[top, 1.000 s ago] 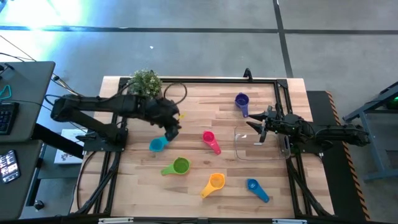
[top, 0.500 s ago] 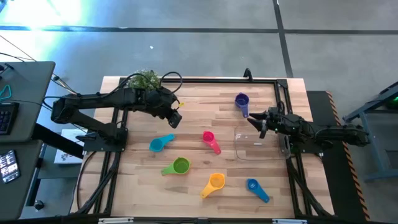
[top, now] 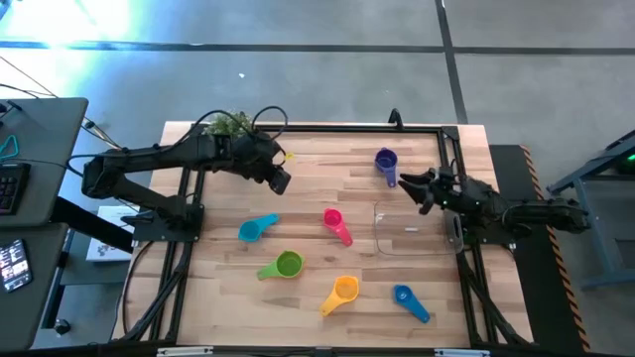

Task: Nest measuring cups in basket
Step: Stack the purple measuring cup on top of the green measuring cup

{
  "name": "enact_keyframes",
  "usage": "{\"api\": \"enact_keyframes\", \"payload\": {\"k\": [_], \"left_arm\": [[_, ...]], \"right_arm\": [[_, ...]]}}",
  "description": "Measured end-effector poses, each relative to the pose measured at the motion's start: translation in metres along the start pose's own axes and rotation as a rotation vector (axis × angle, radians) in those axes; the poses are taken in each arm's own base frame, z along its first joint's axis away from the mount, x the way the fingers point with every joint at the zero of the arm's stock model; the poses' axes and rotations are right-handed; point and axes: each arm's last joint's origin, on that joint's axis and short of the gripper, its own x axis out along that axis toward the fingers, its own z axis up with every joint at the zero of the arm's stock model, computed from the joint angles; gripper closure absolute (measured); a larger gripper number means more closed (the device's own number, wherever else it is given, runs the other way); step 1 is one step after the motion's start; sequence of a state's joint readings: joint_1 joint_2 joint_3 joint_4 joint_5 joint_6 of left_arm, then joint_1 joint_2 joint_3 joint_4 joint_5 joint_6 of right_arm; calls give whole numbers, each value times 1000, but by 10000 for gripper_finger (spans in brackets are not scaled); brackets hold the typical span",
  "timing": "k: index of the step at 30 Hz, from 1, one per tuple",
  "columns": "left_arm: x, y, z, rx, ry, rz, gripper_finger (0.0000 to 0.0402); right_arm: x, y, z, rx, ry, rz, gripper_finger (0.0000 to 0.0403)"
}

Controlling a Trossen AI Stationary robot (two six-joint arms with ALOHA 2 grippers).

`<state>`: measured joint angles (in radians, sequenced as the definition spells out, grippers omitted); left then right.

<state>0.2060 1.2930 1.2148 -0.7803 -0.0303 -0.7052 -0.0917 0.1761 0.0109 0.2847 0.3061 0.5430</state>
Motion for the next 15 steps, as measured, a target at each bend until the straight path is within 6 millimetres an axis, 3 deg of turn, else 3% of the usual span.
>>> {"api": "enact_keyframes", "payload": {"k": [10,15], "left_arm": [[0,5,4,-16,-10,12,287],[0,5,4,-6,-9,12,287]], "right_arm": [[-10,15,41,57,-472,51,229],[-13,28,65,-9,-533,44,229]]}}
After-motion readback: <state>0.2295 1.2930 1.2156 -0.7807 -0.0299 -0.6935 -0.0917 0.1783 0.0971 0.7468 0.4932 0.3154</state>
